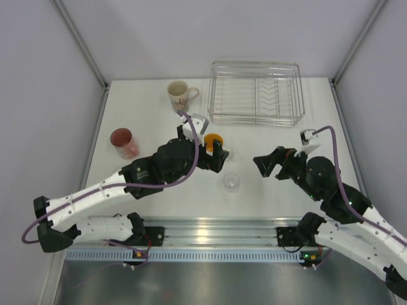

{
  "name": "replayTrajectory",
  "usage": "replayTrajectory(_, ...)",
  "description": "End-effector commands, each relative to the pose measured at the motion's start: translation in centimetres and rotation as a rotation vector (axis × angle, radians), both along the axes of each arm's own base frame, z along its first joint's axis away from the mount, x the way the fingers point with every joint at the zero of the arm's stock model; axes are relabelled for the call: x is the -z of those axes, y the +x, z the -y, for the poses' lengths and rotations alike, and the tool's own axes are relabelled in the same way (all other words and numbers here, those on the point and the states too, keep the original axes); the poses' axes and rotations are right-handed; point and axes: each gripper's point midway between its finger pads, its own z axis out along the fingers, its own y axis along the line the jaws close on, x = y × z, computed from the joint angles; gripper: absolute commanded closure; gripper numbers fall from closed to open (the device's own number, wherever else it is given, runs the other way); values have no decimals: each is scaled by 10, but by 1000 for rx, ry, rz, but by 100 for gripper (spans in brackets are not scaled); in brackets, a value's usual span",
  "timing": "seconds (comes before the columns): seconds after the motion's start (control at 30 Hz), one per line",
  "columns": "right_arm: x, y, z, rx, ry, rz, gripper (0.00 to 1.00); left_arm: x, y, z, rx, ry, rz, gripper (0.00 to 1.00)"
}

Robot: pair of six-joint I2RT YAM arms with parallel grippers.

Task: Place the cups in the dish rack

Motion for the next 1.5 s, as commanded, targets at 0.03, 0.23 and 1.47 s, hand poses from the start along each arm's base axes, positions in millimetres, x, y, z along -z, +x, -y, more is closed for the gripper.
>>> replayTrajectory(0.03,-13,-5,2,-12,48,40,0,-36,14,7,-39,0,55,2)
replayTrajectory(0.23,-2,-8,2,-32,22,43,1,-25,36,9,-110,67,22,3)
replayTrajectory(1.47,13,-24,8,-81,-9,18,1,157,123,-30,-327,41,-565,19)
